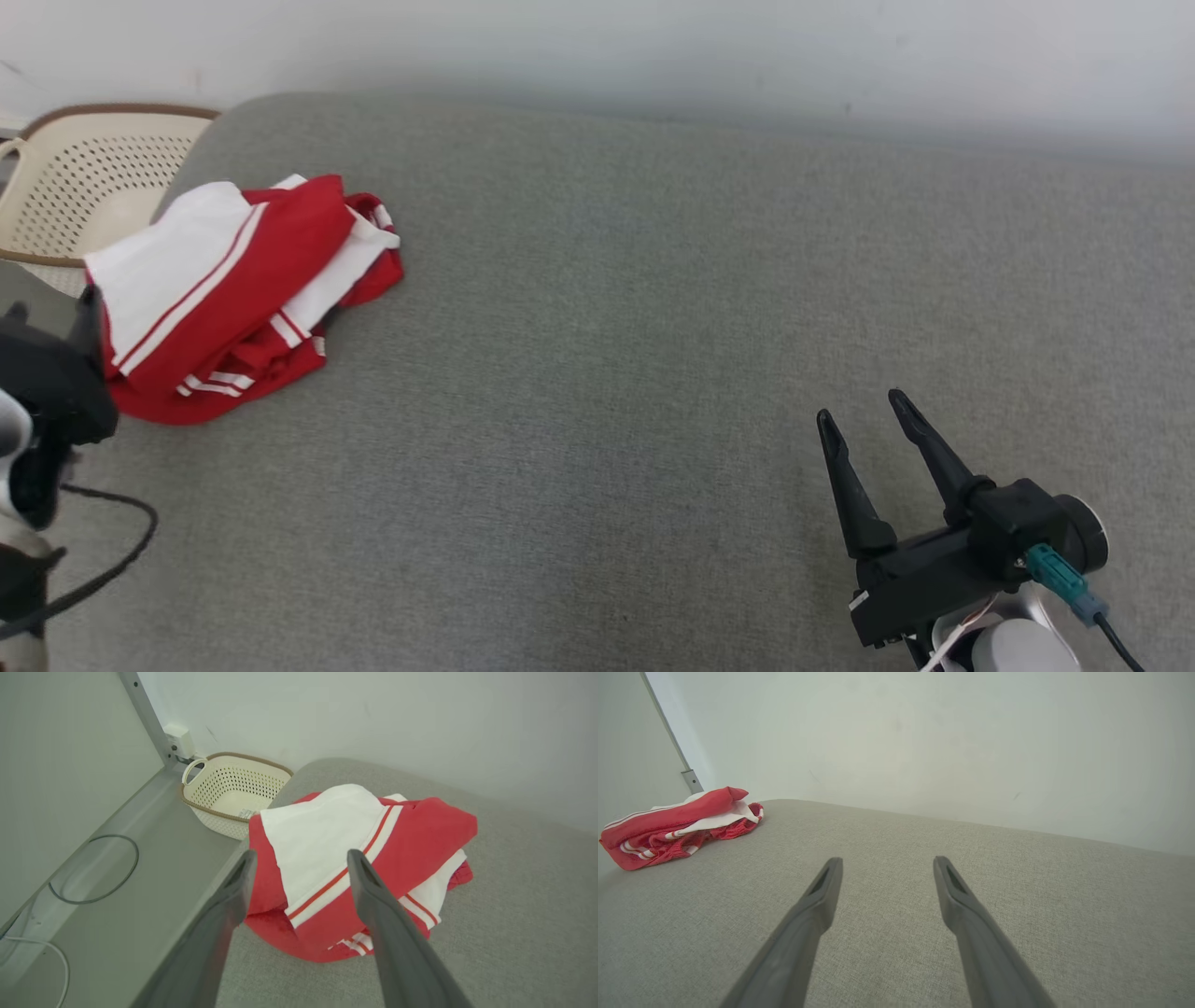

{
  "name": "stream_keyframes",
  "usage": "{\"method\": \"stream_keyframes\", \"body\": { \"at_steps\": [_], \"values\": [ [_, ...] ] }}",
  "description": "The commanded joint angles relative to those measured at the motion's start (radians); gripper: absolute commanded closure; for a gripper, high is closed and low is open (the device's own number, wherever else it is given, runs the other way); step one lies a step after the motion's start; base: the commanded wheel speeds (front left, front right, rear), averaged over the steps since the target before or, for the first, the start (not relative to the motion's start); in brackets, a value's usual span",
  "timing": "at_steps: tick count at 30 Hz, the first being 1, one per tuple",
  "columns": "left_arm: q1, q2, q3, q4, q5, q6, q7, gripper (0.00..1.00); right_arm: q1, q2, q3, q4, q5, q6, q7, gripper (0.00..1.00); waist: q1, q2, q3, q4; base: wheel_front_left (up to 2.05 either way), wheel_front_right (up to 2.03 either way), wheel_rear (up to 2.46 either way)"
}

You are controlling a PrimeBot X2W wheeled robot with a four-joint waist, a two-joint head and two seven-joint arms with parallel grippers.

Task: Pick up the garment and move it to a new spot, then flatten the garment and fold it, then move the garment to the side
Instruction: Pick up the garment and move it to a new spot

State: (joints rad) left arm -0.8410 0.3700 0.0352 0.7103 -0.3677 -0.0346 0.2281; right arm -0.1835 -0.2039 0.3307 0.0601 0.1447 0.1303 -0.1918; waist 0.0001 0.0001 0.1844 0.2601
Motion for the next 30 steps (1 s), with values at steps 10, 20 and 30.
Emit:
{"method": "stream_keyframes", "body": {
  "at_steps": [10, 20, 30],
  "values": [
    [-0.084, 0.045, 0.026, 0.185, -0.062, -0.042, 0.047, 0.00, -0.050, -0.040, 0.011, -0.033, -0.007, 0.001, 0.022, 0.00, -0.0001, -0.0001, 0.156, -0.072, 0.00, 0.00, 0.00],
    [-0.156, 0.061, 0.042, 0.269, -0.100, -0.060, 0.005, 0.00, -0.085, -0.076, 0.003, -0.087, -0.017, 0.001, 0.052, 0.00, -0.0001, -0.0001, 0.266, -0.091, 0.00, 0.00, 0.00],
    [-0.198, 0.048, 0.032, 0.307, -0.111, -0.075, -0.067, 1.00, -0.080, -0.079, -0.010, -0.097, -0.020, 0.001, 0.057, 0.00, -0.0001, -0.0001, 0.268, -0.085, 0.00, 0.00, 0.00]
  ]
}}
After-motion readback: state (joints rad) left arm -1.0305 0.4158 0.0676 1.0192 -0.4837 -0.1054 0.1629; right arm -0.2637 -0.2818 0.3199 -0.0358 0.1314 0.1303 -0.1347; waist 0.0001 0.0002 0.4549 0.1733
